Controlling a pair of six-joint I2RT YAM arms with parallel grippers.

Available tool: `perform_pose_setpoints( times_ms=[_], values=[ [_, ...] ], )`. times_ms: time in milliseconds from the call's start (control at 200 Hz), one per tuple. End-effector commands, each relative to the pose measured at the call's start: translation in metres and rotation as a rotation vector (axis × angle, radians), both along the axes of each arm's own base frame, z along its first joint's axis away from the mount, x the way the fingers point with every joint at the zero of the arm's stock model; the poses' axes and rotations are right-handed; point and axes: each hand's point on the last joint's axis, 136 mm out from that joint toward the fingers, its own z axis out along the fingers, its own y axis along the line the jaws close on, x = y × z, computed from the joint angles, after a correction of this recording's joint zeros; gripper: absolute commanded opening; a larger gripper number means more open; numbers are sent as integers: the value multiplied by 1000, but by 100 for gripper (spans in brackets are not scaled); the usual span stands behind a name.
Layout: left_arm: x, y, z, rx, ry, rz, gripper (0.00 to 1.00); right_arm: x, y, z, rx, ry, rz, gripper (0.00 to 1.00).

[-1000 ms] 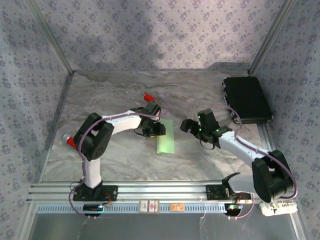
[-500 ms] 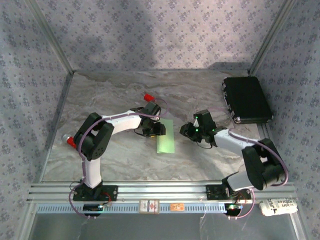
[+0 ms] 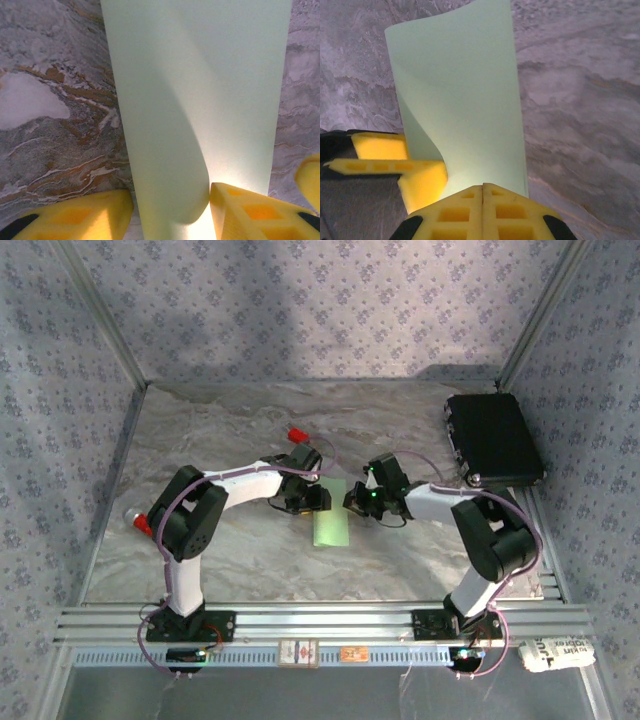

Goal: Fold a paper plane with a square sheet of paper (pick it up from the middle)
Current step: Hold the square sheet of paper at the center of the table.

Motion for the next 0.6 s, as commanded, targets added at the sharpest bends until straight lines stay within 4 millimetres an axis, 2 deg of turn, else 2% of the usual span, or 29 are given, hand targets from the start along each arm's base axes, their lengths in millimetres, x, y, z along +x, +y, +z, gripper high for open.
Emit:
perform_pose_setpoints(
  times_ms=[0, 210, 440, 595],
  values=[
    [-26, 46, -70, 225, 108, 2, 50, 7, 15, 2, 11, -9, 28, 0],
    [-27, 47, -72, 228, 111, 2, 50, 7, 19, -12, -22, 23, 40, 0],
    [-27, 46, -71, 222, 109, 4, 50, -17, -6, -52, -147, 107, 34, 0],
    [-24, 38, -60, 184, 100, 2, 50, -29, -21, -68, -215, 143, 61, 0]
  ],
)
